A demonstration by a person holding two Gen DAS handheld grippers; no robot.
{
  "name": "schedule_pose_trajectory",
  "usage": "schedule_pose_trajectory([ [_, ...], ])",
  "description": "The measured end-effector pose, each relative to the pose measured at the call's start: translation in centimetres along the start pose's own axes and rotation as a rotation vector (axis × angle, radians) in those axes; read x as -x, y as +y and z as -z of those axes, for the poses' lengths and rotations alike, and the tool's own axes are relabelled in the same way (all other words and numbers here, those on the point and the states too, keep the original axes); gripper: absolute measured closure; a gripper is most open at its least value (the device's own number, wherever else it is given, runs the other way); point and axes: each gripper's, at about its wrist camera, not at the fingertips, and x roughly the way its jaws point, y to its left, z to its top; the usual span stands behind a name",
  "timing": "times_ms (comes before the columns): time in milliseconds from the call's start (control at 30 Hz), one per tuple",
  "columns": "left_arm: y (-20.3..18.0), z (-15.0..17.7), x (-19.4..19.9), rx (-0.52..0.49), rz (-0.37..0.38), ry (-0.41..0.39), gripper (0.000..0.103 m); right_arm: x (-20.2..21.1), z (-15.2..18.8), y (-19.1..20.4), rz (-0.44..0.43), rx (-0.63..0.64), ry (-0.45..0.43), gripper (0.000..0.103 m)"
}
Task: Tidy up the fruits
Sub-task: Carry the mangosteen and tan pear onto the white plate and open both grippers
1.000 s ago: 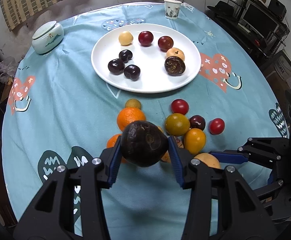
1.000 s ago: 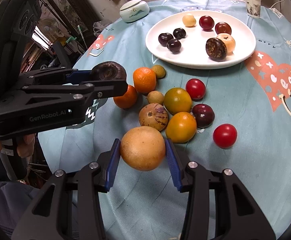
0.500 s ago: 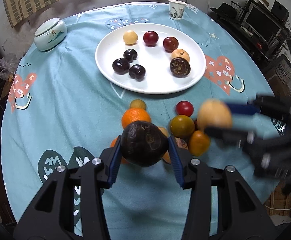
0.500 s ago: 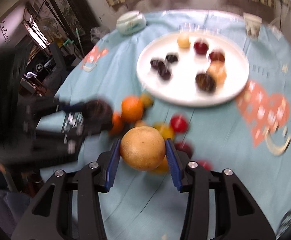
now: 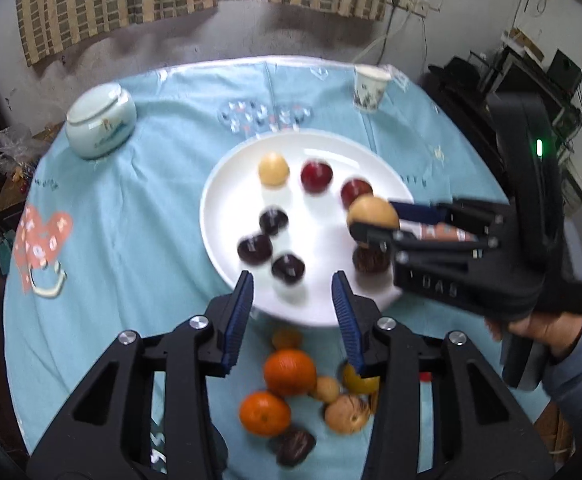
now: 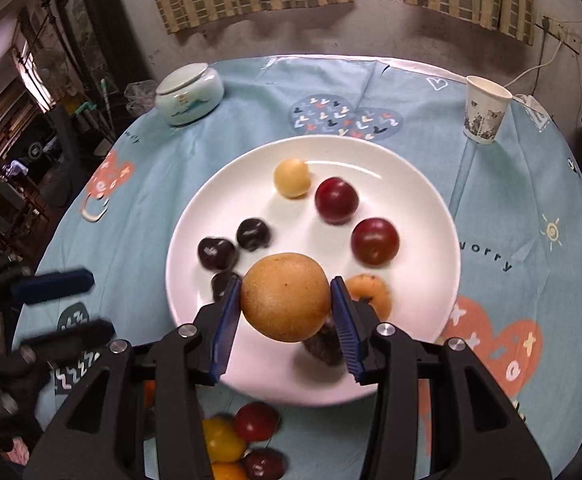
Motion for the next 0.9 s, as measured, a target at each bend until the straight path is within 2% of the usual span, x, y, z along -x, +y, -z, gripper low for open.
schedule_pose_trajectory([
  [67,0.4,-0.1,0.9,-0.043,0.003,-0.018,0.059,0.5,0.0,-0.1,-0.021,0.010,-0.010,0.057],
  [133,0.3,1.6,1.8,-0.149,0.008,0.001,0.048,1.2,0.6,0.1,-0.042,0.023,-0.013,0.057],
  [167,0.1,2.9,2.2,-0.207,0.021,0.013,0.043,1.5,1.0,0.3,-0.054,0.029,-0.014,0.057],
  [233,-0.3,7.1,2.5,-0.308,0.040,0.074,0.042,2.1,2.1,0.7,-0.079,0.047,-0.010,0.057],
  [333,-0.4,12.3,0.4,-0.331,0.032,0.228,0.042,2.3,3.4,1.5,-0.101,0.051,0.005,0.058],
  [400,-0.4,14.5,-1.3,-0.304,-0.001,0.294,0.043,2.5,4.0,1.9,-0.109,0.049,0.009,0.058],
  [433,-0.4,15.0,-1.7,-0.291,0.000,0.298,0.043,2.6,4.2,2.1,-0.113,0.050,0.011,0.058],
  [500,-0.1,15.3,-2.8,-0.250,-0.016,0.297,0.046,2.9,4.6,2.6,-0.117,0.055,0.014,0.057],
  [567,0.3,15.1,-3.6,-0.193,0.002,0.306,0.058,3.2,5.0,3.0,-0.122,0.062,0.017,0.057],
  [633,0.7,14.7,-3.8,-0.139,0.031,0.300,0.059,3.4,5.5,3.1,-0.120,0.061,0.019,0.057],
  [733,0.3,14.4,-2.5,-0.147,0.082,0.286,0.059,3.5,6.1,2.9,-0.118,0.050,0.023,0.057],
  [800,-0.3,12.7,-0.6,-0.160,0.137,0.240,0.059,3.5,6.1,2.6,-0.109,0.041,0.024,0.058],
  [900,-0.8,7.9,0.1,-0.144,0.130,0.141,0.059,3.3,4.8,2.0,-0.079,0.021,-0.001,0.057],
])
